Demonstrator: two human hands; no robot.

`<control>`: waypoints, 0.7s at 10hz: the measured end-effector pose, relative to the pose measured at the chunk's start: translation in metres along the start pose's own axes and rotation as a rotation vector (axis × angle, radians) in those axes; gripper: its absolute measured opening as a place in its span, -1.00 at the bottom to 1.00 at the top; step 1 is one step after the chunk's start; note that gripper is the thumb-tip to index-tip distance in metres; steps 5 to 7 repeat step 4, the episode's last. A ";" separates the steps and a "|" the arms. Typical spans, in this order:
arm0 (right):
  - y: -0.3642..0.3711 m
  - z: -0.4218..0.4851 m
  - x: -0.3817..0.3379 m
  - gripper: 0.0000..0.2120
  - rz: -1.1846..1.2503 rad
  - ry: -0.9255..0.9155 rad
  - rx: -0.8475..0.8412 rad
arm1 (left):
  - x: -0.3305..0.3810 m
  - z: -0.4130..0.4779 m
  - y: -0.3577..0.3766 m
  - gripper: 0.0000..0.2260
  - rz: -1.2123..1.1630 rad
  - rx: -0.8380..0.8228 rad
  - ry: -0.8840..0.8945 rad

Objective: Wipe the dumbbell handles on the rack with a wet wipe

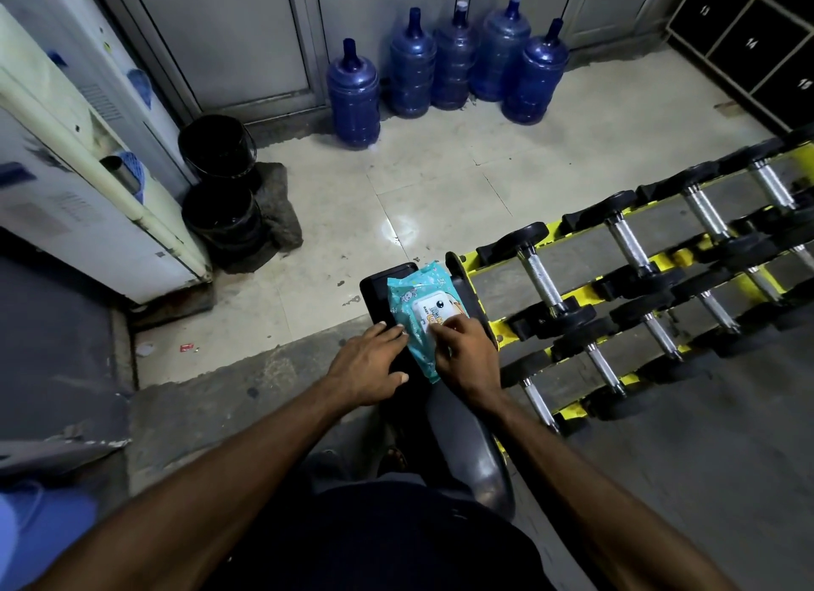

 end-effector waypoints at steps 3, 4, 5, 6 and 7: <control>0.020 0.000 -0.009 -0.57 -0.288 -0.056 -0.200 | 0.001 -0.001 0.001 -0.36 -0.018 -0.004 0.016; 0.014 0.000 -0.001 -0.63 -0.103 0.005 -0.132 | 0.001 -0.001 -0.008 -0.43 -0.103 0.076 0.001; 0.014 0.000 -0.001 -0.63 -0.103 0.005 -0.132 | 0.001 -0.001 -0.008 -0.43 -0.103 0.076 0.001; 0.014 0.000 -0.001 -0.63 -0.103 0.005 -0.132 | 0.001 -0.001 -0.008 -0.43 -0.103 0.076 0.001; 0.014 0.000 -0.001 -0.63 -0.103 0.005 -0.132 | 0.001 -0.001 -0.008 -0.43 -0.103 0.076 0.001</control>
Point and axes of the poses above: each hand's wrist, its own z-axis towards the middle knuckle, its own y-axis out of the palm, x = y × z, the point moved 10 cm from there along z, towards the middle knuckle, and after that the axes turned 3 degrees about -x, right-handed, at the moved point
